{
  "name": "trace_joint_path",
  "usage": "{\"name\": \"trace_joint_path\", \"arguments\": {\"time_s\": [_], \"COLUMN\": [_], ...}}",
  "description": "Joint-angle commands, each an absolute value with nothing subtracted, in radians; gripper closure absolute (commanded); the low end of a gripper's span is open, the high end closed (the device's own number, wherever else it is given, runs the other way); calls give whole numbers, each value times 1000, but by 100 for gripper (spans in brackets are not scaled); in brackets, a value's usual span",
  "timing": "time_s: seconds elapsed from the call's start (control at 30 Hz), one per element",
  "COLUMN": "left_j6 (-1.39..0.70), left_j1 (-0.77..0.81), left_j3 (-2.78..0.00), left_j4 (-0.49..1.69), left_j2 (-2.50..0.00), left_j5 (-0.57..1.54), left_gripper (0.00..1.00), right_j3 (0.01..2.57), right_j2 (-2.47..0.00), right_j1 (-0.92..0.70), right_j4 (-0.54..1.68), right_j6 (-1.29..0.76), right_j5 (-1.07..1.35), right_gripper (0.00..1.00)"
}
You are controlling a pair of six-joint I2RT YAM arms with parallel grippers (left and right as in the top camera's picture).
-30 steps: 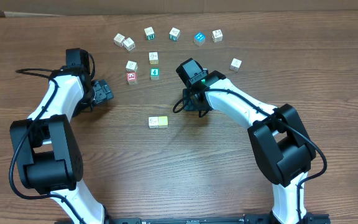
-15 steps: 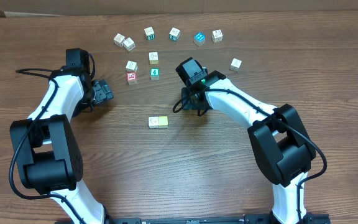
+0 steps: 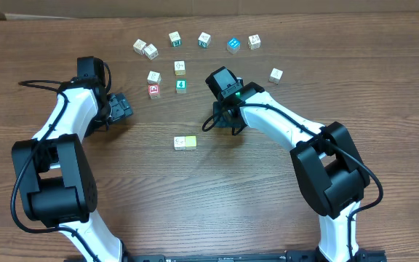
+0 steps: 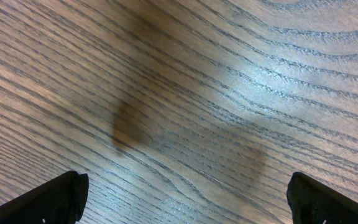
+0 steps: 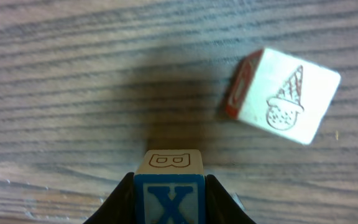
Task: Form a horizontal line
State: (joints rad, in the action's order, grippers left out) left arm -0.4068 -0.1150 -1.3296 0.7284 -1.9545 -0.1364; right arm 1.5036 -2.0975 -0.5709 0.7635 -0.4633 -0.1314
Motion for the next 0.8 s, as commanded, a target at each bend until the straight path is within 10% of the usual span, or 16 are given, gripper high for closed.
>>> {"name": "trace_joint_path", "arguments": {"time_s": [0.0,0.77], "left_j6": [-381,-381], "left_j1": [-112,-112], "left_j3": [-1328,-1328], "left_j4": [727,728], "left_j2": [-1958,-1958], "left_j5": [-149,-149], "left_gripper": [0,0], "right_j3": [1523,1509], "right_j2": [-2065,-2042], "right_j1": [-569,-617], "right_j4": [789,892], "right_j6": [-463,-498], "right_j5": [-133,39], "right_gripper": [76,76]}}
